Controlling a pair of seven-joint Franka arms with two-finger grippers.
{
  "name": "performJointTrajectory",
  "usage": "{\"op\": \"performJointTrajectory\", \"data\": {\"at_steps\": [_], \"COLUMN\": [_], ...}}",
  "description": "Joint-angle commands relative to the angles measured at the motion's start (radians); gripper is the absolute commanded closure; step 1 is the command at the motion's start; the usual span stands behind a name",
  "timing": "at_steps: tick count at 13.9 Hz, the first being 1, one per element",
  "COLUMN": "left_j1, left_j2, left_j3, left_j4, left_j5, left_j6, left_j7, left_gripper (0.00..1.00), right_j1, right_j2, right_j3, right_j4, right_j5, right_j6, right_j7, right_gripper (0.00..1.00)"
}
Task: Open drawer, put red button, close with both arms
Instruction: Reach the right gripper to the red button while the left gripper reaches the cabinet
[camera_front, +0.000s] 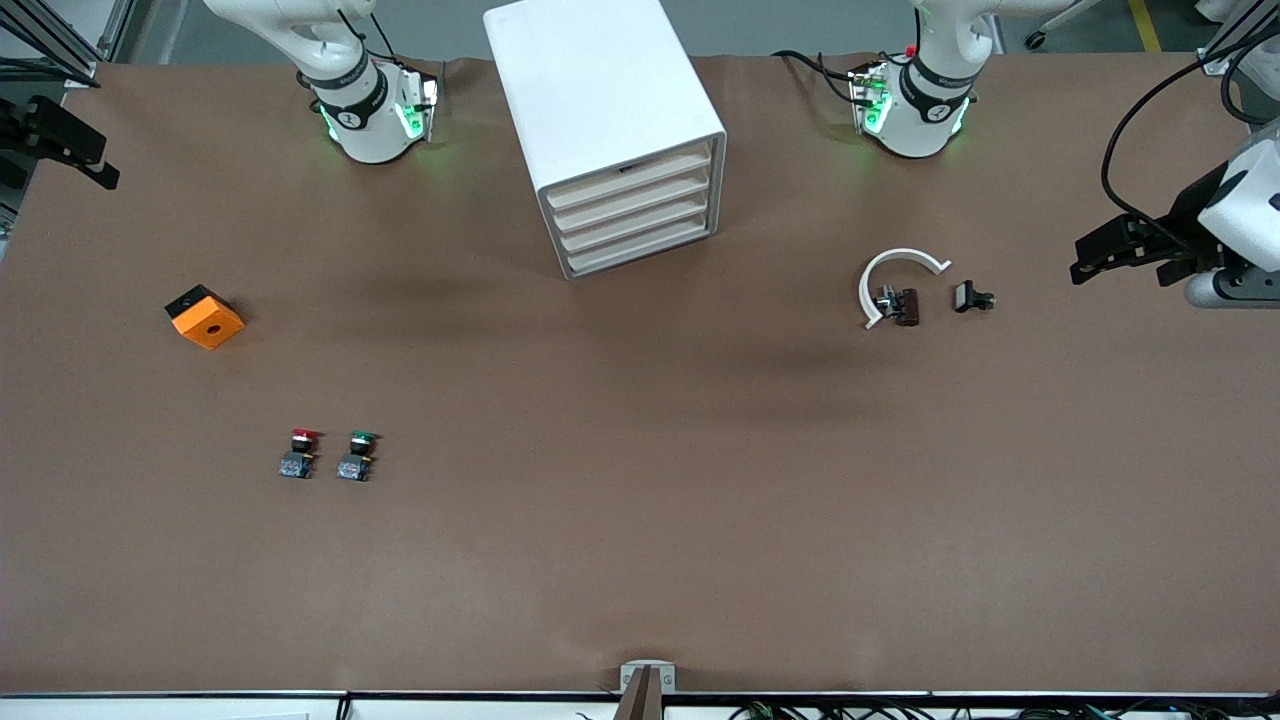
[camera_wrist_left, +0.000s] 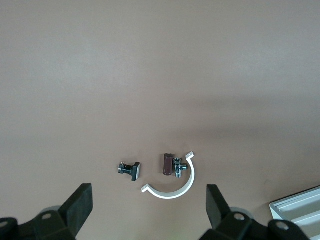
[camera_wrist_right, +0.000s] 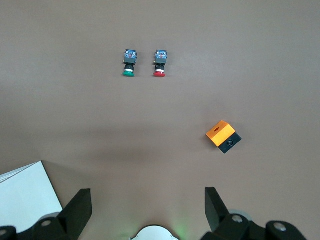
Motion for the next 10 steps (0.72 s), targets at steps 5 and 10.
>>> {"op": "performJointTrajectory", "data": {"at_steps": [5,10], "left_j1": [0.024,0.029], "left_j2": [0.004,0.111], "left_j3": [0.002,-0.001], "left_j4": [0.011,0.014], "left_j5": [0.008,0.004], "left_j6": [-0.027,-0.027], "left_j7": [0.016,-0.06], "left_gripper": [0.0,0.0], "right_j1": [0.003,-0.006], "right_j2": [0.008,0.034], "right_j3": [-0.006,-0.01], "right_j4": [0.02,0.027], "right_j5": [-0.001,-0.007], "right_j6": [-0.008,-0.008], "right_j7": [-0.006,-0.008], "right_gripper": [0.0,0.0]}}
